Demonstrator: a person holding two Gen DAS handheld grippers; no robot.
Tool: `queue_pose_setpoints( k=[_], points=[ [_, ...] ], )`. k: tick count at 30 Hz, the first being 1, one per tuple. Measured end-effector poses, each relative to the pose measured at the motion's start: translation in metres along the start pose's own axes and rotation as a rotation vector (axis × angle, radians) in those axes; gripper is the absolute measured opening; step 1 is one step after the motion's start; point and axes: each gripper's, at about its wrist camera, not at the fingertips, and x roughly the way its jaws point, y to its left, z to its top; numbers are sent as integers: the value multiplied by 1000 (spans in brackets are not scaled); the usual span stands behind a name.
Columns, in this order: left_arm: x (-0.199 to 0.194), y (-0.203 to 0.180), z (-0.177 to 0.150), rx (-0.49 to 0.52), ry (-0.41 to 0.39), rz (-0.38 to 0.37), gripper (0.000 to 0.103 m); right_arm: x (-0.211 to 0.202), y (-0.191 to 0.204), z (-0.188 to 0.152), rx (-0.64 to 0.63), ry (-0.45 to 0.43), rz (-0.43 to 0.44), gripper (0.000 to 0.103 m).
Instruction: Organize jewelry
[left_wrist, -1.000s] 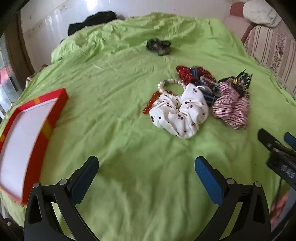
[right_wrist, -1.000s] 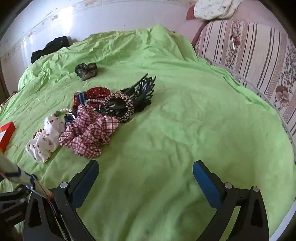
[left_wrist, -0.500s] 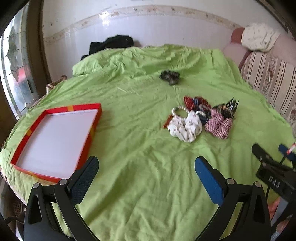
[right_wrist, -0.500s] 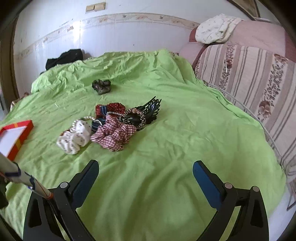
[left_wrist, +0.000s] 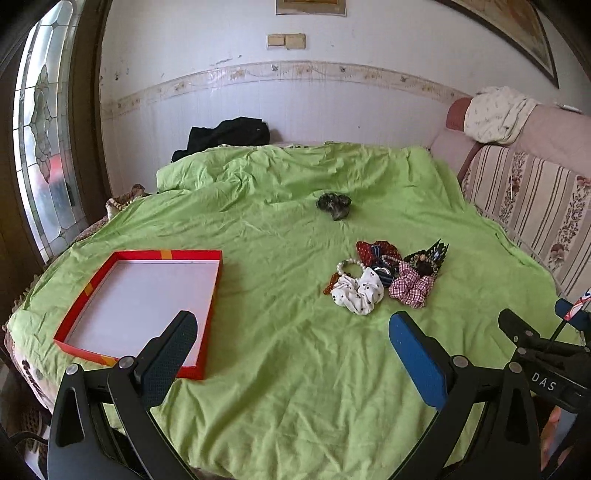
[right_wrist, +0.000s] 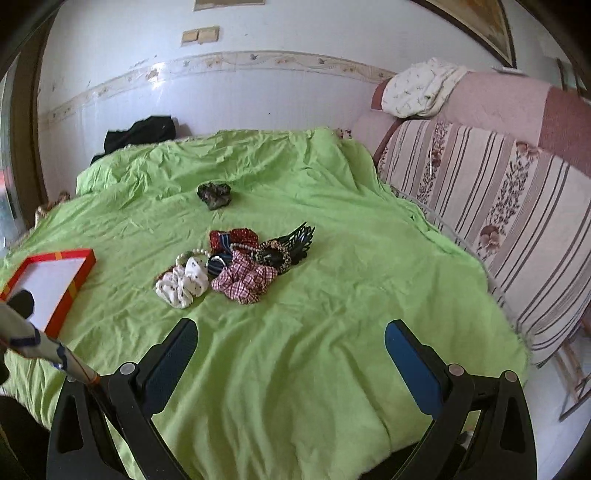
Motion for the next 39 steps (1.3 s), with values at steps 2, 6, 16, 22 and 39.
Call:
queue_pose_setpoints(
  k=[2,6,16,22,39],
  points=[
    [-2,5,-1,-10,4,-4,103,-4,3,1,-15,8,-4,103],
    [3,16,-4,-28,25,22,103,-9,7,5,-44,11,-32,103],
    [25,35,-7,-39,65,109,103,7,15,8,-79,41,-50,103],
    [49,31,-7,-12,113,124,103,31,12,9,-85,81,-48,103],
    [110,6,-5,74,239,66,103,103,-1,12,-35,203,-23,103]
  ],
)
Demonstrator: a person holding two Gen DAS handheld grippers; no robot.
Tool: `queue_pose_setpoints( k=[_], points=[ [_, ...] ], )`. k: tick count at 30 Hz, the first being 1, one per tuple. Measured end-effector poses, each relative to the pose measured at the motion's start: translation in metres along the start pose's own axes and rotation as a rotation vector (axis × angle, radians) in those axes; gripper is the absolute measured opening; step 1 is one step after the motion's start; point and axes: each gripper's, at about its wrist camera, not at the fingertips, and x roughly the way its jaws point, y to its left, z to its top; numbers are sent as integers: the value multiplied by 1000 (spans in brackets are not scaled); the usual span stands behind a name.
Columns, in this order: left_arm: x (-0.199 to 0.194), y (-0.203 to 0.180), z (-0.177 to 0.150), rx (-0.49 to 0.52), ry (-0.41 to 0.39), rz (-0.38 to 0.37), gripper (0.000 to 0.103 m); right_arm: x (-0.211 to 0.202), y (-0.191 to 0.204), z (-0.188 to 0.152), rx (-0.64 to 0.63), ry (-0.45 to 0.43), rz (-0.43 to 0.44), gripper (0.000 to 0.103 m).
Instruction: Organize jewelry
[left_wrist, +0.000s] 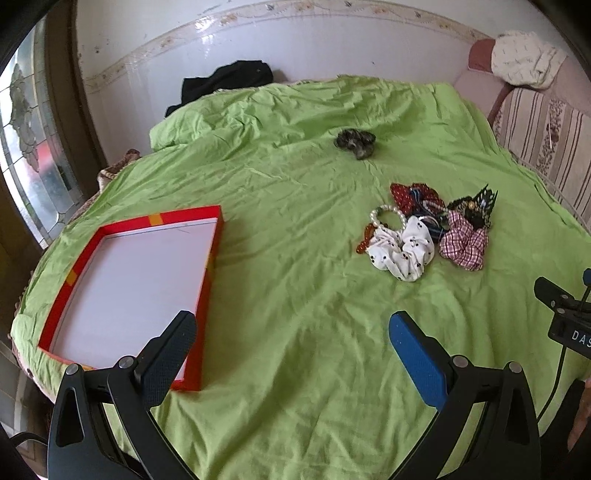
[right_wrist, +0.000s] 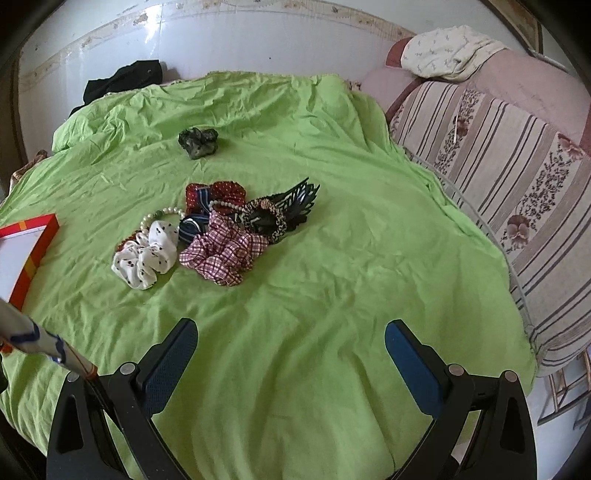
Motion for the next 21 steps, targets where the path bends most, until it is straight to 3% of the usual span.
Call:
queue_pose_setpoints(
  k=[5,9,15,21],
  points=[
    [14,-4,7,0,20,-35,103,15,-8,2,17,17,20,103],
    [21,-8,19,15,22,-73,94,22,-24,6,57,5,55,101],
    [43,-13,40,23,83,-157,64,40,-46,14,133,5,188,94],
    [78,-27,51,16,143,-253,61,68,-49,26,164,71,353,79]
  ],
)
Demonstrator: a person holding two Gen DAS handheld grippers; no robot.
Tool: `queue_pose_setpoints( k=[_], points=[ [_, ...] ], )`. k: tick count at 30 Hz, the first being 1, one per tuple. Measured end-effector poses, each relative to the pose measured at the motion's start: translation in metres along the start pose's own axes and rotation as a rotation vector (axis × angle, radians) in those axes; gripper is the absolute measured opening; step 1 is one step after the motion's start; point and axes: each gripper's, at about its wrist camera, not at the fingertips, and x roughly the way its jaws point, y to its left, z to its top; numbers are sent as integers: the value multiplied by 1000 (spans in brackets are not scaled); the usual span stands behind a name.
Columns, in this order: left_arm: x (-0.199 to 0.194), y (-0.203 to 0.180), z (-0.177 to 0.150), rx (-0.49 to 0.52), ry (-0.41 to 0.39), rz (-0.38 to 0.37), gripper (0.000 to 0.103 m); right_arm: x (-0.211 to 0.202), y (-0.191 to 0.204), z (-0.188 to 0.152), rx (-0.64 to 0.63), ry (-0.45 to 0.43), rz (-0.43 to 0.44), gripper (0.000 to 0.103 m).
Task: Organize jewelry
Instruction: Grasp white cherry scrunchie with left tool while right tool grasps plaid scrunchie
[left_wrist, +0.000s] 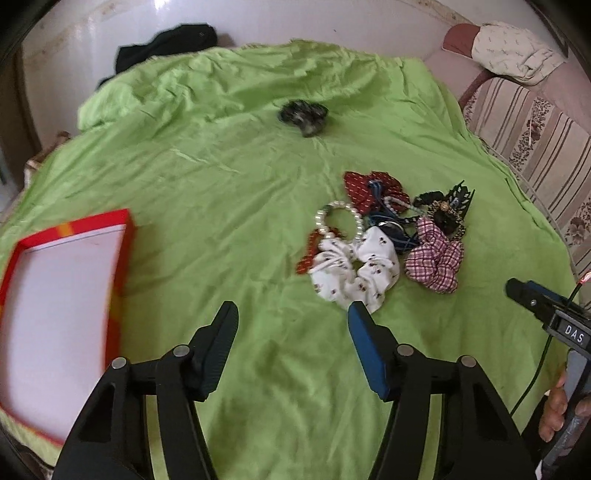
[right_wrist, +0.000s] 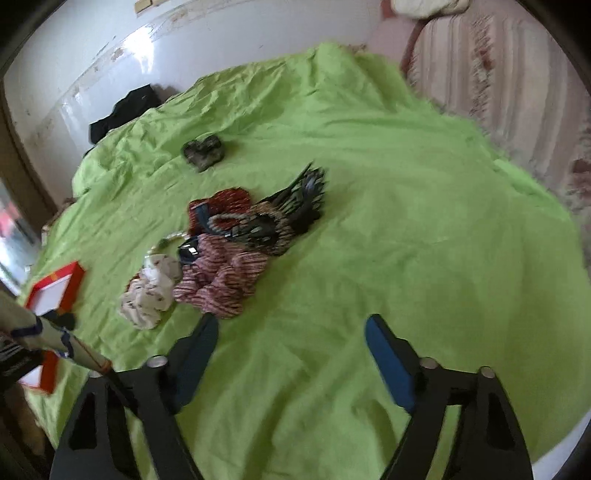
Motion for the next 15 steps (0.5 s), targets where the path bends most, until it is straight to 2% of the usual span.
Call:
queue_pose_setpoints(
  k=[4,7,12,14,15],
  points=[
    [32,-5,12,-9,48,-83,61,21,16,8,-29,28,98,76],
    [54,-7,17,-19,90,-115,61,34,25,13,-28,22,113,75],
    [77,-17,20,-1,113,-139,58,58,31,17,-1,60,138,75],
    [83,-20,19,5,124,-146,53,65,29,17,10,69,143,75],
    [86,-21,19,6,129,-149,43,69,31,16,14,77,139,76]
  ],
)
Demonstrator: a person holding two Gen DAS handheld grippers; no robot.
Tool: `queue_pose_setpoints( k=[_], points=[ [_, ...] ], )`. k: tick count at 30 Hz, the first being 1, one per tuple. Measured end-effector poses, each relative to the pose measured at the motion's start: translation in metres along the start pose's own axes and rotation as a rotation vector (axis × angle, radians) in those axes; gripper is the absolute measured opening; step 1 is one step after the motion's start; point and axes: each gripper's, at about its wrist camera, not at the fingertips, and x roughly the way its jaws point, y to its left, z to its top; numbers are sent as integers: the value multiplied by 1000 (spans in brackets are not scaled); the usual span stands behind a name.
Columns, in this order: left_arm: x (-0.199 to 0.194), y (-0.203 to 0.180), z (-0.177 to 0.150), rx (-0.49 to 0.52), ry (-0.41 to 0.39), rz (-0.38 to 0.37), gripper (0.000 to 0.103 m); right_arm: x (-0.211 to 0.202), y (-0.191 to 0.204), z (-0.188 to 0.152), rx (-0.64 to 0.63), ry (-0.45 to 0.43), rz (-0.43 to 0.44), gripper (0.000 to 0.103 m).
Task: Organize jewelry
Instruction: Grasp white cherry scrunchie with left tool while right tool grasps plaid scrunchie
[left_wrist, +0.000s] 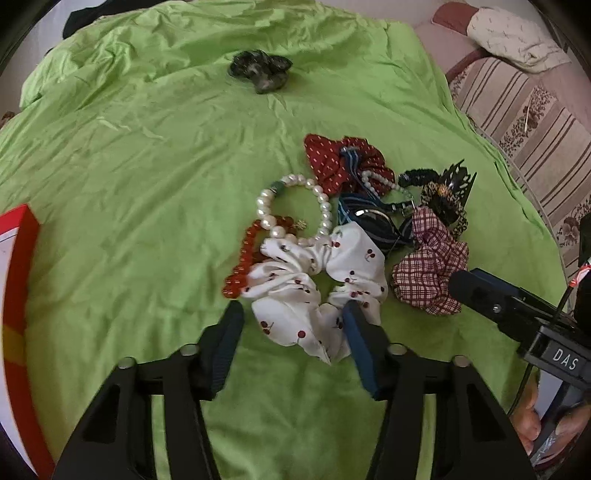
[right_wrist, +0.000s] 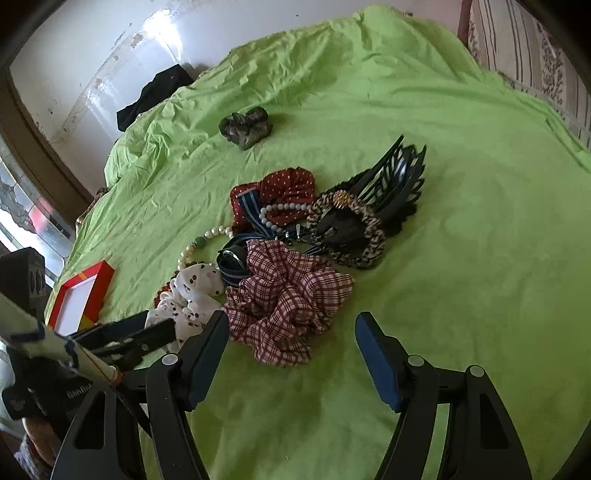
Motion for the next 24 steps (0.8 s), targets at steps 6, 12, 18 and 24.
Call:
queue_pose_setpoints(
  k=[6,12,18,24],
  points=[
    [-4,-2,-5,-43,1,-11,9,7,-2,-5,45,41,28,14],
    [-57,-4,-16,-41,-68,-48,8,-26,8,-11,30,-14,45,7],
    [-113,17,-29,-82,-146,-47,8,-58,41,-18,-65,-62,41,6],
    [-154,61,-48,-138,-230,75,8,-75,84,-27,-176,-82,32,6]
  ],
)
